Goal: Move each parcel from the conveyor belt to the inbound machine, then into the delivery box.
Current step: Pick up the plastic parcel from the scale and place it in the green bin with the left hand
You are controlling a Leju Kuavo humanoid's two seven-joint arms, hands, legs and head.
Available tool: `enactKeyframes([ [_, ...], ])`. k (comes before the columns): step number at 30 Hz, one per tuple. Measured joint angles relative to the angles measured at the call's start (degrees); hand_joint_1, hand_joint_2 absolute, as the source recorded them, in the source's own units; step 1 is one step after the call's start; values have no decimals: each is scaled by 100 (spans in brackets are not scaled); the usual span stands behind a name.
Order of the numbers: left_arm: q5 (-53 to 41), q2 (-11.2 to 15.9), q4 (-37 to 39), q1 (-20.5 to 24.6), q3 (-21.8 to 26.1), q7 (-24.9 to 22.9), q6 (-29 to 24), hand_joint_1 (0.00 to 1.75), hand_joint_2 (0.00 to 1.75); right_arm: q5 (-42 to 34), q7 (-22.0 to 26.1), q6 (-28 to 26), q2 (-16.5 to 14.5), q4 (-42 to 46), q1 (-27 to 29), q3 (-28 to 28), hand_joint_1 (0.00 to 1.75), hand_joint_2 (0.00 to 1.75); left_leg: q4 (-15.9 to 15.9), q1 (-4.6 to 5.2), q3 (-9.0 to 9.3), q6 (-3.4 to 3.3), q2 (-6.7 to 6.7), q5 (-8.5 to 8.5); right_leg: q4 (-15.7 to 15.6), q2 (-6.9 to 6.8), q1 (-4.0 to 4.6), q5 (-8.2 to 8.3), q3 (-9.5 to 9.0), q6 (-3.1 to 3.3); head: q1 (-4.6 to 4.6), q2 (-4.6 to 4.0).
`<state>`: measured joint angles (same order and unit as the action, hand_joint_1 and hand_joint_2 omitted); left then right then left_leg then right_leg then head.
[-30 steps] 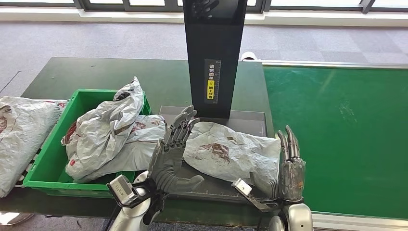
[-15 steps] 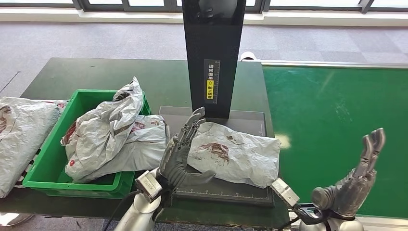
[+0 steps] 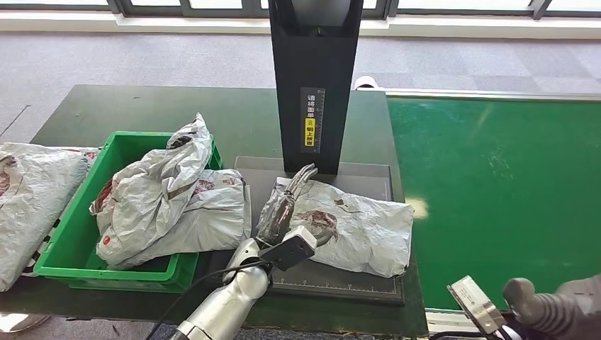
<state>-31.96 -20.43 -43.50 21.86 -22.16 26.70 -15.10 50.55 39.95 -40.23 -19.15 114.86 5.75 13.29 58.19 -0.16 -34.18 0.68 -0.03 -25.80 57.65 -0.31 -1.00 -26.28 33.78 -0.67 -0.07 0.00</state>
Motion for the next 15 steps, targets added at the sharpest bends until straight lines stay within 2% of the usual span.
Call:
enactKeyframes([
  [5,-405,-62,617,179,-178,-475,-83,0,175,-15,0,2,0,52,-50,0,0,175,0,0,-1,0,0,0,0,0,0,0,1,0,0,0],
  [15,-1003,-93,1271,409,-689,-1006,-53,5,175,-65,1,2,0,81,-69,0,0,175,0,0,-2,0,-1,0,0,-1,0,0,0,0,0,0],
])
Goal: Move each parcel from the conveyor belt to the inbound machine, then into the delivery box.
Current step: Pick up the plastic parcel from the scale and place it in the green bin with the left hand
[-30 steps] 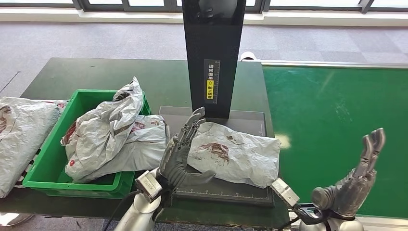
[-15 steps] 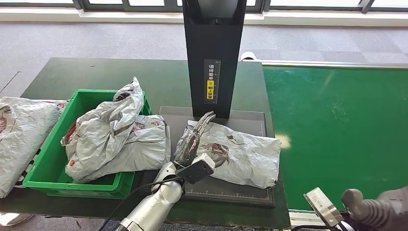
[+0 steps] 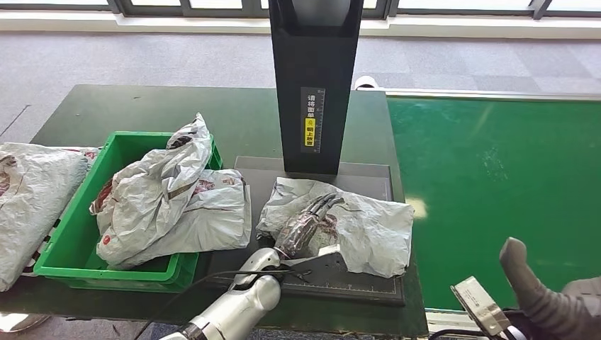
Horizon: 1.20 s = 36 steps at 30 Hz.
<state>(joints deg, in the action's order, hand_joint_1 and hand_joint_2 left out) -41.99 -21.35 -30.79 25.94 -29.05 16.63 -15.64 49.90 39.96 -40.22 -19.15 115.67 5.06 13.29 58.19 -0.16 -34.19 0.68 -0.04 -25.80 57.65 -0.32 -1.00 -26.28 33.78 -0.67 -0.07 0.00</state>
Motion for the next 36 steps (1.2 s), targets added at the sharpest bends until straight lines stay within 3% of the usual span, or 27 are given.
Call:
enactKeyframes([
  [4,-190,-1,167,33,-238,-150,74,5,175,-13,-1,0,0,0,0,2,0,175,0,0,0,0,0,0,0,0,0,0,0,0,0,0],
  [5,-198,-2,195,39,-274,-158,78,14,175,-13,0,0,0,0,0,2,0,175,0,0,0,0,0,0,0,0,0,0,0,0,0,0],
  [8,-210,-2,265,58,-336,-174,80,136,175,-14,-1,0,0,0,0,2,0,175,0,0,0,0,0,0,0,0,0,0,0,0,0,0],
  [9,-221,-2,284,66,-351,-187,84,169,175,-15,-1,0,0,0,0,2,0,175,0,0,0,0,0,0,0,0,0,0,0,0,0,0],
  [16,-590,-2,429,157,-601,-492,186,175,175,-60,-1,0,0,0,-5,14,0,175,0,0,0,0,-1,0,0,0,0,0,-2,0,0,0],
  [28,-851,0,673,333,-659,-575,154,175,175,-107,-1,0,0,0,-16,135,0,175,0,0,7,0,-1,0,0,-1,1,0,-10,0,0,0],
  [33,-999,4,690,330,-660,-753,-284,175,175,-101,-1,0,0,0,-16,142,0,175,-1,-1,8,0,-1,0,0,0,1,0,-10,0,0,0],
  [36,-1114,44,560,275,-611,-756,-1117,175,175,-68,-1,0,0,0,-13,143,0,175,-1,-1,7,0,-1,0,0,0,1,0,-8,0,0,0],
])
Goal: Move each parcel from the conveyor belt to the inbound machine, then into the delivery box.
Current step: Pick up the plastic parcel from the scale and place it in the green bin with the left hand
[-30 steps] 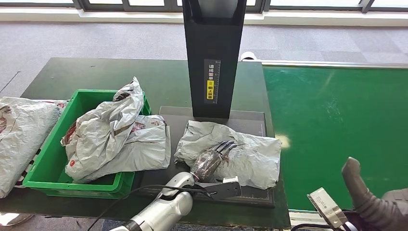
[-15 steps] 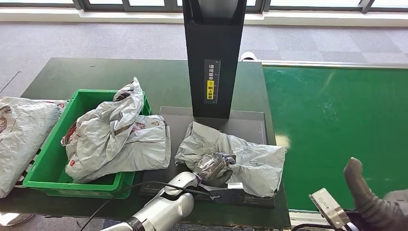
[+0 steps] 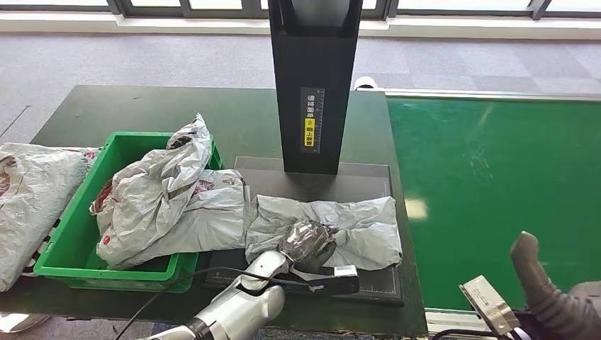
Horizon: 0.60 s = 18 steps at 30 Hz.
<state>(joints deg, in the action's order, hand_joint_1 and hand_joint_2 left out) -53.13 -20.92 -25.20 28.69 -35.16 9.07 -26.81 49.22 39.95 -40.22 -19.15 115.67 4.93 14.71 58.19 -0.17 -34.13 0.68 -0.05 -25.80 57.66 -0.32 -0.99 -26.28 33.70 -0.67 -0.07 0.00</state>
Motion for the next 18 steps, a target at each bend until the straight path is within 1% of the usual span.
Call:
enactKeyframes([
  [2,-129,65,-318,-81,169,126,-792,175,175,39,0,0,0,0,2,0,0,175,0,0,-1,0,1,0,0,0,0,0,1,0,0,0],
  [3,-224,99,-535,-126,289,219,-1082,175,175,52,0,0,0,0,2,0,0,175,0,0,-1,0,0,0,0,0,0,0,0,0,0,0],
  [4,-358,130,-770,-188,415,315,-1236,175,175,65,0,0,0,0,2,0,0,175,0,0,0,0,0,0,0,-1,0,0,-1,0,0,0],
  [6,-743,167,-1339,-416,687,582,-1323,175,175,80,0,0,0,0,2,0,0,175,0,0,-2,0,-1,0,0,0,0,0,0,0,0,0],
  [9,-1330,134,-2454,-897,1196,1289,-1333,175,175,122,0,2,0,-1,1,-1,0,175,0,0,-7,0,0,-2,1,1,0,-1,6,0,1,0],
  [11,-1455,106,-3146,-1113,1492,1664,-1335,175,175,141,2,5,0,-2,-1,-1,0,175,0,0,-11,0,0,-3,1,1,0,-2,8,0,2,0],
  [14,-1502,119,-4098,-1315,1738,1850,-1335,175,175,151,3,7,0,-2,-2,-1,0,175,-1,-1,-14,0,-3,-5,1,-5,1,-4,9,-1,2,0],
  [18,-1557,171,-5131,-1515,1841,1968,-1336,175,175,153,2,7,0,-2,-3,-1,0,175,-1,-2,-12,1,-9,-3,1,-15,3,-4,3,-1,2,0],
])
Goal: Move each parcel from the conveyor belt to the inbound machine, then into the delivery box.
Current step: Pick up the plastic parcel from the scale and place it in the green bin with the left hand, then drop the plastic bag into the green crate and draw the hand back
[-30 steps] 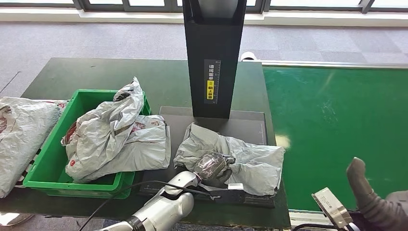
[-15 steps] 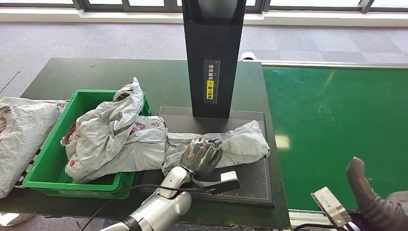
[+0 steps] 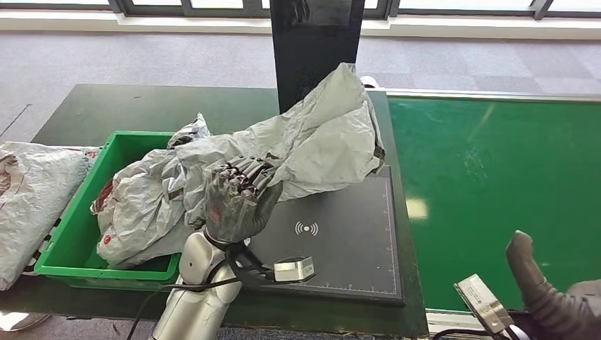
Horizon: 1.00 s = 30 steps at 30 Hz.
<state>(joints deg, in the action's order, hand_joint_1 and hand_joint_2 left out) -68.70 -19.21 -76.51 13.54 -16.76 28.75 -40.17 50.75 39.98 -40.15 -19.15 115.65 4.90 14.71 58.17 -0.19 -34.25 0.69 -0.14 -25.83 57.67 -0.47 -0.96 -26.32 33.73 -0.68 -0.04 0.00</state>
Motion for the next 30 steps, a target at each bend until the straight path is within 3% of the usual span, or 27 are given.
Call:
enactKeyframes([
  [9,366,67,-1735,-392,597,350,0,175,175,-15,-2,0,0,0,1,0,0,175,0,0,3,0,1,0,0,1,0,0,-1,0,0,0],
  [13,47,69,-2108,-486,992,136,0,175,175,-46,-1,0,0,2,2,1,0,175,0,0,6,0,1,0,0,1,0,-2,0,2,0,0],
  [22,-690,69,-1940,-571,1721,-558,7,175,175,-105,2,0,0,51,12,2,0,175,1,1,12,1,8,0,0,6,-1,-2,1,3,-2,0],
  [30,-1106,69,-1335,-458,2140,-1279,7,175,175,-111,-4,0,0,63,23,8,0,175,0,0,12,1,10,0,0,10,-1,-2,3,3,-2,0],
])
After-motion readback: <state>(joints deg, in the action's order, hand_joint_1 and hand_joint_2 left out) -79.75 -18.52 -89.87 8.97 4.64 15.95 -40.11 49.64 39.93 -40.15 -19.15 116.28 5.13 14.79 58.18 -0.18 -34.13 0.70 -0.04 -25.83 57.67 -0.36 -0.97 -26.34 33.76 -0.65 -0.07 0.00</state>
